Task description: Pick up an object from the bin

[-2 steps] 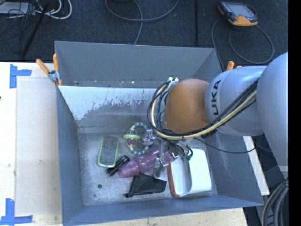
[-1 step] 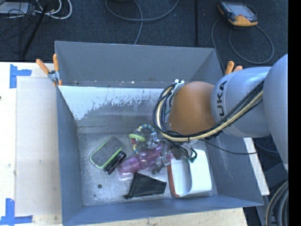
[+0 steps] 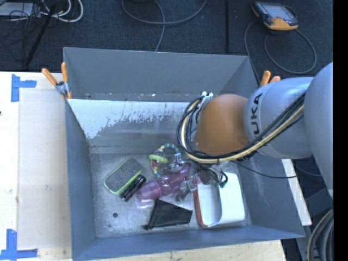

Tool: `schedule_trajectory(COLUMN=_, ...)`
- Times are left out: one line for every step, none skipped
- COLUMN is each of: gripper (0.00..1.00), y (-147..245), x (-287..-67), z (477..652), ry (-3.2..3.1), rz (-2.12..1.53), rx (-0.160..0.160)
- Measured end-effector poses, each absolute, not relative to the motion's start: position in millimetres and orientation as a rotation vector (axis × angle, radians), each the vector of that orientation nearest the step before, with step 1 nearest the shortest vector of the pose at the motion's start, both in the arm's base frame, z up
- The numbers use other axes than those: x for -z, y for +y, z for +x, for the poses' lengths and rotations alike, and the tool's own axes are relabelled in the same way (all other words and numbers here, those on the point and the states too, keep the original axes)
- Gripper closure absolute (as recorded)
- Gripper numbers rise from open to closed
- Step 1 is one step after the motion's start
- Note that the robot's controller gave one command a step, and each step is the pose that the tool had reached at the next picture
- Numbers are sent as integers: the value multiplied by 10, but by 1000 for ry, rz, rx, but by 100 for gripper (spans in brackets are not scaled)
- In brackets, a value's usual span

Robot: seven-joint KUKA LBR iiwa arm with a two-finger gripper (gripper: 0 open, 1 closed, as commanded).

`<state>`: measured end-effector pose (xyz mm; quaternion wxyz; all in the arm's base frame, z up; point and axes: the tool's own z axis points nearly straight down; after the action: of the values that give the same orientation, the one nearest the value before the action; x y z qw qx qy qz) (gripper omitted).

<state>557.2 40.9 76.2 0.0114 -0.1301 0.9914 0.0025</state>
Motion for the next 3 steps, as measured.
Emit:
schedule_trajectory(gripper=100, y=410, x=-781, z=5571, ry=3097, rz=-406, rx=-7)
schedule_trajectory(gripper=100, y=401, x=-848, z=5544, ry=3112, rz=-408, rx=-4)
schedule_trajectory(gripper=100, y=396, x=-970, z=5534, ry=3117, rz=-406, rx=-2)
